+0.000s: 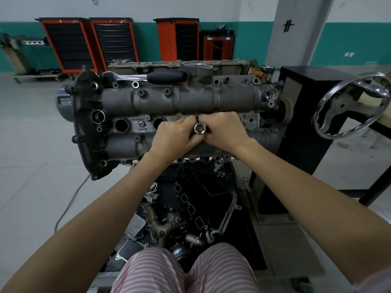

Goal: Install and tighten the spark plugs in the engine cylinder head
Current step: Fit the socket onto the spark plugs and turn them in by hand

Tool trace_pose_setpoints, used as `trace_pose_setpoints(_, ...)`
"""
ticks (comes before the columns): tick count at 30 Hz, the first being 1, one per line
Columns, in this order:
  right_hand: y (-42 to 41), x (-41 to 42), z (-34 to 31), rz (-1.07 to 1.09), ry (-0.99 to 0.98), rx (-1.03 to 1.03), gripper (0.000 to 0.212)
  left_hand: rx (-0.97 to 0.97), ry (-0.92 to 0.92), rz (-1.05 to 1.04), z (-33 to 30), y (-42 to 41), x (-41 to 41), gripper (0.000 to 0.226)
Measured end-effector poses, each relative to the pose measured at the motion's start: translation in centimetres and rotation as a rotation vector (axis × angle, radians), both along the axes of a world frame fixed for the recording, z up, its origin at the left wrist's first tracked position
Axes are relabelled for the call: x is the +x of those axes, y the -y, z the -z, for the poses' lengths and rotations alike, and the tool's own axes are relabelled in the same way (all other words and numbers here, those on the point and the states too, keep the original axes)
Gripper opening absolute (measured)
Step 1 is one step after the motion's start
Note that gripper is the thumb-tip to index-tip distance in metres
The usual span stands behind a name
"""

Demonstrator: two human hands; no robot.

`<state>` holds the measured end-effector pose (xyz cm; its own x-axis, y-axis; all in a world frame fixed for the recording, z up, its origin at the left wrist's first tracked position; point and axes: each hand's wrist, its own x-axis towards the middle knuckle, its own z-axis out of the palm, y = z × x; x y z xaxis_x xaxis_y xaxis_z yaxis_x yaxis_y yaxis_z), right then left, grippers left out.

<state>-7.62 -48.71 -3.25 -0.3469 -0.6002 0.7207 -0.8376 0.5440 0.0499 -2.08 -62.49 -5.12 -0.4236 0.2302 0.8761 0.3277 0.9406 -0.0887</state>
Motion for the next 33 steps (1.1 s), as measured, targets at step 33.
trace_pose_setpoints(33,0.0,-0.2,-0.01,0.08,0.063,0.126,0.018,0.031,0.028,0.024,-0.06,-0.08,0.12,0.033)
